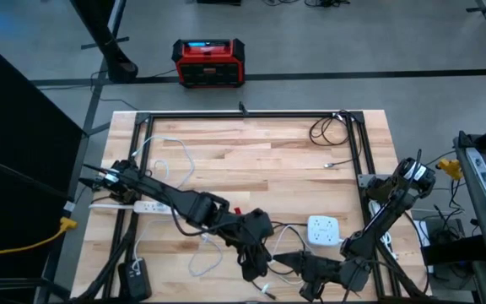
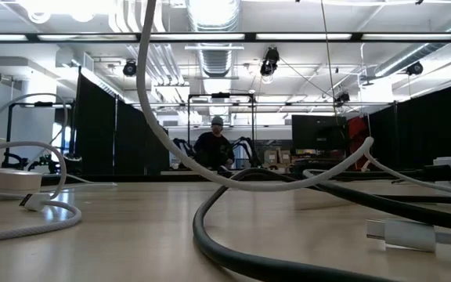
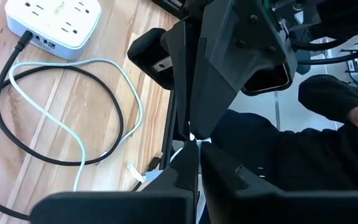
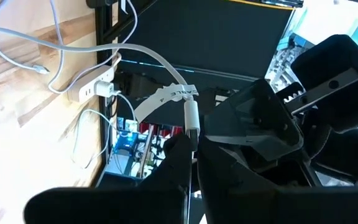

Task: Insert USB
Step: Insert the white charger cable into the left white outlet extension

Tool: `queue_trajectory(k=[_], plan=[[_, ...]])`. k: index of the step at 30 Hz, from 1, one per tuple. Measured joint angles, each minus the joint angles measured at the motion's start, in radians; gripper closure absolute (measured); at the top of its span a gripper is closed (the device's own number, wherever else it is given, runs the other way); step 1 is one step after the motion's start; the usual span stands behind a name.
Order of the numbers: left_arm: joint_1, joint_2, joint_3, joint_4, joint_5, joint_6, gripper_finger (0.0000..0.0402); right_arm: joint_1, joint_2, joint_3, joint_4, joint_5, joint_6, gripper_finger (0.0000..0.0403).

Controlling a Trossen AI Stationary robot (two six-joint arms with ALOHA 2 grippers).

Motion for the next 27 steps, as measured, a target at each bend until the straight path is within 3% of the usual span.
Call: queue_trajectory(k=[8,16,21,27], plan=[[-0.003,0.000,0.000,0.017,0.052,-0.006,0.0400,0.001,0.000,0.000,0.022,-0.008,-0.022,0.0402],[-0.005,0.000,0.000,0.121,0.176,0.017,0.0366,-0.002,0.000,0.000,0.093,-0.007,-0.108,0.0401],[-0.005,0.000,0.002,0.127,0.175,0.001,0.0339,-0.003,-0.002,0.000,0.203,-0.018,-0.202,0.0401],[-0.004,0.000,0.002,0.114,0.135,-0.044,0.0310,-0.002,-0.003,0.000,0.196,-0.023,-0.196,0.0401]])
